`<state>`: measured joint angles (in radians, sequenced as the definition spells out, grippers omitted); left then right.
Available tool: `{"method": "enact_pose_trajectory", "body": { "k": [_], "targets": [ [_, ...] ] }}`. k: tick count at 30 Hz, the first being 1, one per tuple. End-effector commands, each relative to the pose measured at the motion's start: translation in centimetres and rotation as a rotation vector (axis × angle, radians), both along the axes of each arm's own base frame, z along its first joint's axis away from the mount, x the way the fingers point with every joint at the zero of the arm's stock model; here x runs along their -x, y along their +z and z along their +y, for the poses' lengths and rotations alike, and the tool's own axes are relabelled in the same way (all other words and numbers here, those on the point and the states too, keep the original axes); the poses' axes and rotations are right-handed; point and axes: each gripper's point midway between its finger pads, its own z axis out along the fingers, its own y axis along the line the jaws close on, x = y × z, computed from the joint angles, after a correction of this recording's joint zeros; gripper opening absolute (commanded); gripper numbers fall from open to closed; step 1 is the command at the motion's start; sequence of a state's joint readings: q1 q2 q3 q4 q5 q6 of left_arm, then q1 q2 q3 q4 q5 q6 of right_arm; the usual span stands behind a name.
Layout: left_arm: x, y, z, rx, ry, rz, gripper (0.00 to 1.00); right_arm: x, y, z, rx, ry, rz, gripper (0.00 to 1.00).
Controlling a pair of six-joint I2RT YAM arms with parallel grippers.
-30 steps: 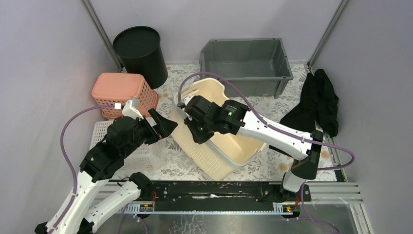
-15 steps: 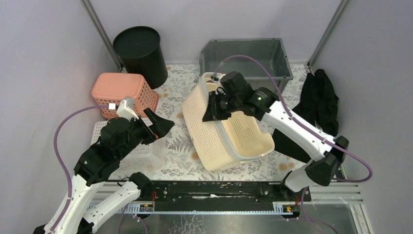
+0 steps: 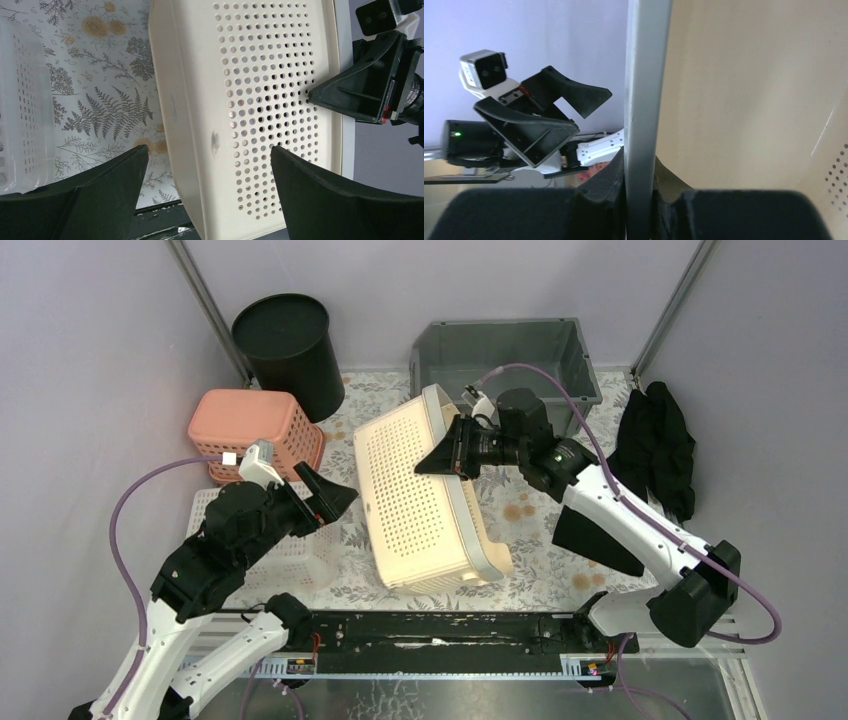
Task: Turn the large container upside down
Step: Turn the container upside down at the center of the board.
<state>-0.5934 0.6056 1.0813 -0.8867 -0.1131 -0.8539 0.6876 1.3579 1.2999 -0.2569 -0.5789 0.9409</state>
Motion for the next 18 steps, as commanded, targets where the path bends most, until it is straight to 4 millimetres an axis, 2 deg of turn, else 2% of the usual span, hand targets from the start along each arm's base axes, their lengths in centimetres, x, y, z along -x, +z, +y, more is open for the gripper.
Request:
{"method": "enact_pose_trajectory", "body": {
  "k": [1, 9, 12, 18],
  "targets": [
    [0.0, 0.5, 0.5, -0.009, 0.015, -0.019, 1.0, 1.4, 8.6, -0.7, -0.332, 0.063, -0.13, 0.0],
    [-0.3, 0.1, 0.2, -0.021, 0.009, -0.01, 1.0, 1.1, 8.5, -2.4, -0.5, 0.045, -0.104, 0.0],
    [-0.5, 0.0, 0.1, -0.023, 0.007, -0.007, 1.0, 1.0, 9.0, -3.3, -0.581, 0.033, -0.124, 0.0],
    [-0.7, -0.3, -0.3, -0.024, -0.001, 0.001, 1.0, 0.8, 8.3, -4.8, -0.681, 0.001, -0.112, 0.0]
  ]
}}
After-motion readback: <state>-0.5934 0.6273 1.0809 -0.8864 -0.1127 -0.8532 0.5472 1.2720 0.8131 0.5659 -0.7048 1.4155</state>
